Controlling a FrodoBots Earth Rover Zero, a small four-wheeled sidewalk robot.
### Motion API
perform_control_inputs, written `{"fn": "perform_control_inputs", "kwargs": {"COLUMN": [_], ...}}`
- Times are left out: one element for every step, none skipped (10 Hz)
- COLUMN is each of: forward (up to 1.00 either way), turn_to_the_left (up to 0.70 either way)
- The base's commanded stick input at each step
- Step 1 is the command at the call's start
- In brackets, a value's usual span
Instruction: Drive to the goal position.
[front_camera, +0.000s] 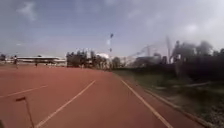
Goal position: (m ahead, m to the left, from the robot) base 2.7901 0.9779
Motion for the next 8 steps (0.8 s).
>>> {"fn": "perform_control_inputs", "kwargs": {"forward": [0.5, 0.5, 0.5, 0.5, 0.5, 0.5, 0.5, 0.5], "turn_to_the_left": [0.0, 0.0, 0.0, 0.0, 0.0, 0.0, 0.0, 0.0]}}
